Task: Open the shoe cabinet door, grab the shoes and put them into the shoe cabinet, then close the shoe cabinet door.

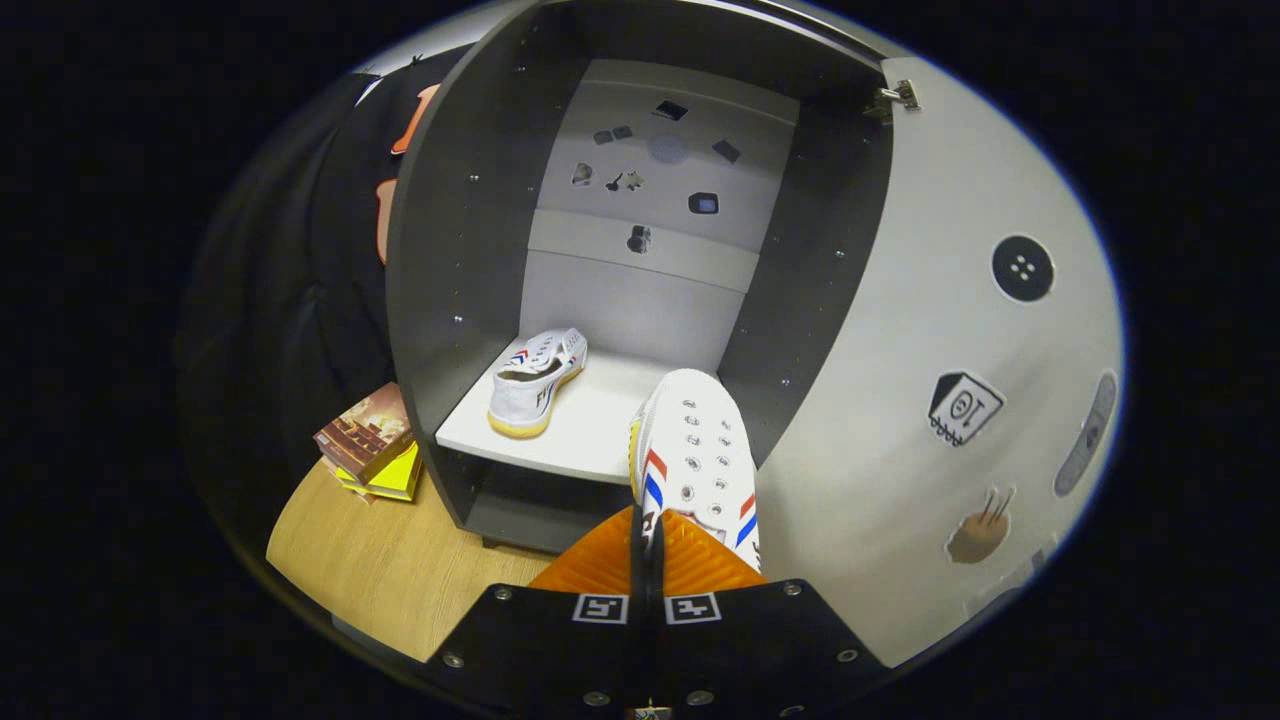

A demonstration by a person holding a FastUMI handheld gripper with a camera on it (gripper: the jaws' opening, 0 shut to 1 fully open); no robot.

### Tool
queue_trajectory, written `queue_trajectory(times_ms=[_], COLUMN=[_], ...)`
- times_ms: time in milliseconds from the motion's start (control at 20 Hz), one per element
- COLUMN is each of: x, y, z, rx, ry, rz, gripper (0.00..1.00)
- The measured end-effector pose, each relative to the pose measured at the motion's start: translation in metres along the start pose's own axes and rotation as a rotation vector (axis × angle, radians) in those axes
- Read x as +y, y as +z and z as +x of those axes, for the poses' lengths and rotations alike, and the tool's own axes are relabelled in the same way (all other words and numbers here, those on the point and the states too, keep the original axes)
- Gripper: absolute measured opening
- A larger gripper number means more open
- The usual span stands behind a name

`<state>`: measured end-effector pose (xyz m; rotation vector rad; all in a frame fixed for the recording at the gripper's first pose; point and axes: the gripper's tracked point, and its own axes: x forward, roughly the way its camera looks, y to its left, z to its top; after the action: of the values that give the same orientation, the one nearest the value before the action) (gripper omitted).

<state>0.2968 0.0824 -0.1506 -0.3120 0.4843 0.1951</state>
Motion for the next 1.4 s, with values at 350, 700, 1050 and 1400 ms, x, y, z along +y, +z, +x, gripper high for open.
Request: queue_trajectory(times_ms=[350, 700, 1050, 1400], x=[-0.008, -0.007, 0.006, -0.007], y=[0.056, 0.056, 0.025, 0.035], z=[0.085, 0.178, 0.222, 0.203], rx=[-0.004, 0.072, 0.141, 0.072], ry=[0.014, 0.023, 0.033, -0.03], rz=[-0.032, -0.042, 0.007, 0.035], gripper=[0.0, 0.0, 0.0, 0.27])
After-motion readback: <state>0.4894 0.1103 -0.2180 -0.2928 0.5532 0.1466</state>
